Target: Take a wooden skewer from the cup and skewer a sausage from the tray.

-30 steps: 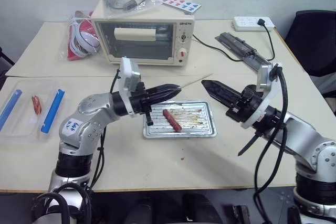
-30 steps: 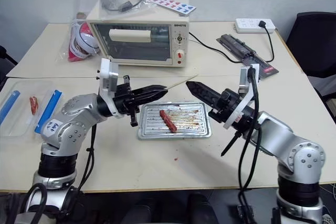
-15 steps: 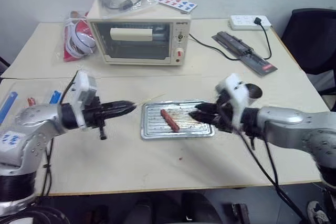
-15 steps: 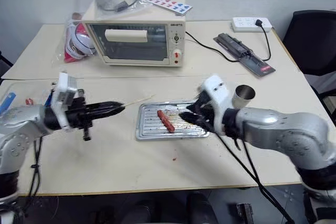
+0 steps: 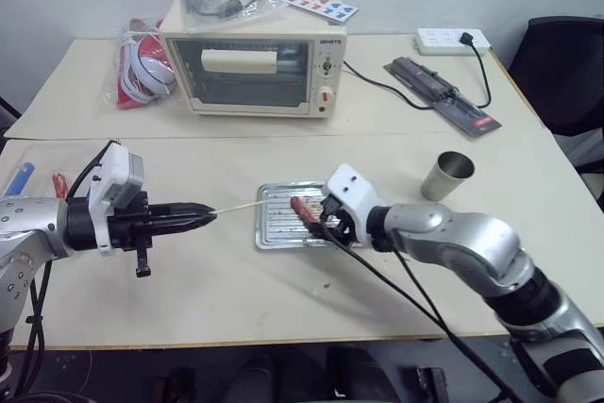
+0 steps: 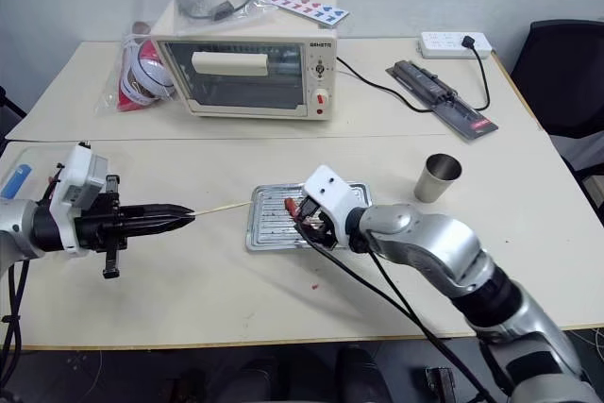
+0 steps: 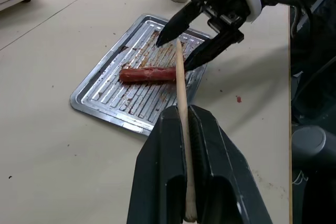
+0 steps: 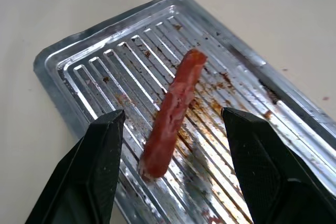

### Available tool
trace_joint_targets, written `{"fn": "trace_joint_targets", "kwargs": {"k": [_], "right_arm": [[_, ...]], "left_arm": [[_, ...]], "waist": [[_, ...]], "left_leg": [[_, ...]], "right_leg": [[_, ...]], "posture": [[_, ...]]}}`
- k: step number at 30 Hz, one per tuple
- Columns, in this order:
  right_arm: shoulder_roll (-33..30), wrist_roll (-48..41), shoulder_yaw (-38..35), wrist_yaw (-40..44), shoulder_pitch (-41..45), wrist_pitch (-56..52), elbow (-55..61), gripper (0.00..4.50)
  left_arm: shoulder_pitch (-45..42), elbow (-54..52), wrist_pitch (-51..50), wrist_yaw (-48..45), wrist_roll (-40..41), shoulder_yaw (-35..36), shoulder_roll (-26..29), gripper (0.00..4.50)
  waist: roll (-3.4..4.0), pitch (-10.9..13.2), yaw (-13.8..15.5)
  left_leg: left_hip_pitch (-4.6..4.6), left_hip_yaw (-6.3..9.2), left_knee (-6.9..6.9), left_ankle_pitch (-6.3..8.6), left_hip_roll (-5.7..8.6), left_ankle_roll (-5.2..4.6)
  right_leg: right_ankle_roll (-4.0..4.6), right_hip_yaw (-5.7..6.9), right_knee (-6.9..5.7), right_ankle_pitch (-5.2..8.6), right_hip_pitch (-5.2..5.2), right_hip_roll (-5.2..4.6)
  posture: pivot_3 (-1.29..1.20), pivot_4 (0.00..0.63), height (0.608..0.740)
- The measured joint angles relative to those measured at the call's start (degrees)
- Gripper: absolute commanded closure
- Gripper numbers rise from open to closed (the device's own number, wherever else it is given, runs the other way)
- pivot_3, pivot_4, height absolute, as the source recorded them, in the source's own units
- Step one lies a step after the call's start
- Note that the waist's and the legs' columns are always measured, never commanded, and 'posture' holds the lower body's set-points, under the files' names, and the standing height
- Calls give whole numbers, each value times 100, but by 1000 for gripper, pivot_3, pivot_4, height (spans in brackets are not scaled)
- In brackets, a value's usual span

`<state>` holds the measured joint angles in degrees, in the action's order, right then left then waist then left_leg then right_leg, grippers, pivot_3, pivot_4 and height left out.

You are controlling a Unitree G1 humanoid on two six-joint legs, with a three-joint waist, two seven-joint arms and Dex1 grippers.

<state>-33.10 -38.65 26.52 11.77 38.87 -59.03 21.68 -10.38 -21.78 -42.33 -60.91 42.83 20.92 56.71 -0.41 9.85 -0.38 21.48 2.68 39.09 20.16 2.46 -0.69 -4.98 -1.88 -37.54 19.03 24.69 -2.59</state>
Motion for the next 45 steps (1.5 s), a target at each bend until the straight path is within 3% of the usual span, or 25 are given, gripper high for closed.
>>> {"fn": "trace_joint_targets", "kwargs": {"k": [13, 17, 19, 22, 27, 36, 39, 45], "right_arm": [[822, 1059, -52, 340, -7, 28, -848, 1470], [964, 1178, -205, 437, -133, 25, -833, 2112], [995, 1264, -237, 475, -176, 16, -809, 2685], [1050, 1327, -252, 536, -273, 3, -733, 2685], [1119, 1478, -367, 601, -362, -21, -700, 3673], [1139, 1621, -429, 869, -431, -66, -606, 3673], [934, 1647, -422, 1150, -438, 13, -569, 3673], [-1093, 1649, -636, 3054, -374, 917, 19, 3673]], "left_arm": [[-174, 34, 0, 5, -1, -2, 0, 4500], [-270, 66, 12, 6, -9, -31, 0, 4500], [-294, 129, 38, 8, -20, -79, 0, 4500], [-309, 197, 53, 16, -26, -115, 0, 4500], [-315, 201, 87, 20, -26, -129, 0, 4500], [-373, 239, 126, 23, -31, -202, -1, 4500], [-421, 256, 167, 14, -41, -256, -3, 4500], [-656, 538, 307, -331, -135, -631, 8, 4500]], "waist": [[0, 0, -77], [0, 0, -122], [0, 0, -124], [0, 0, -136], [0, 0, -130], [0, 0, -129], [0, 0, -128], [3, 3, -100]], "left_leg": [[0, 2, 0, 0, 2, 1], [0, 2, -1, 0, 2, 0], [-1, 2, -2, 0, 2, 1], [-1, 1, -4, 0, 2, 1], [-1, 2, -4, 0, 2, 2], [-2, 2, -4, 0, 2, 2], [-1, 1, -4, 0, 4, 2], [0, 5, -2, 3, 11, -5]], "right_leg": [[0, 2, -20, 0, 1, 0], [0, 2, -22, 0, 0, 0], [0, 2, -22, 0, 1, 1], [0, 2, -23, 0, 2, 2], [0, 2, -23, 0, 1, 2], [0, 1, -23, 0, 1, 2], [0, 0, -23, 0, 2, 2], [-1, 2, -7, 0, -4, -5]], "posture": [[0, 150, 740], [0, 150, 740], [0, 150, 740], [0, 150, 740], [0, 150, 740], [0, 150, 740], [0, 150, 740], [0, 150, 740]]}}
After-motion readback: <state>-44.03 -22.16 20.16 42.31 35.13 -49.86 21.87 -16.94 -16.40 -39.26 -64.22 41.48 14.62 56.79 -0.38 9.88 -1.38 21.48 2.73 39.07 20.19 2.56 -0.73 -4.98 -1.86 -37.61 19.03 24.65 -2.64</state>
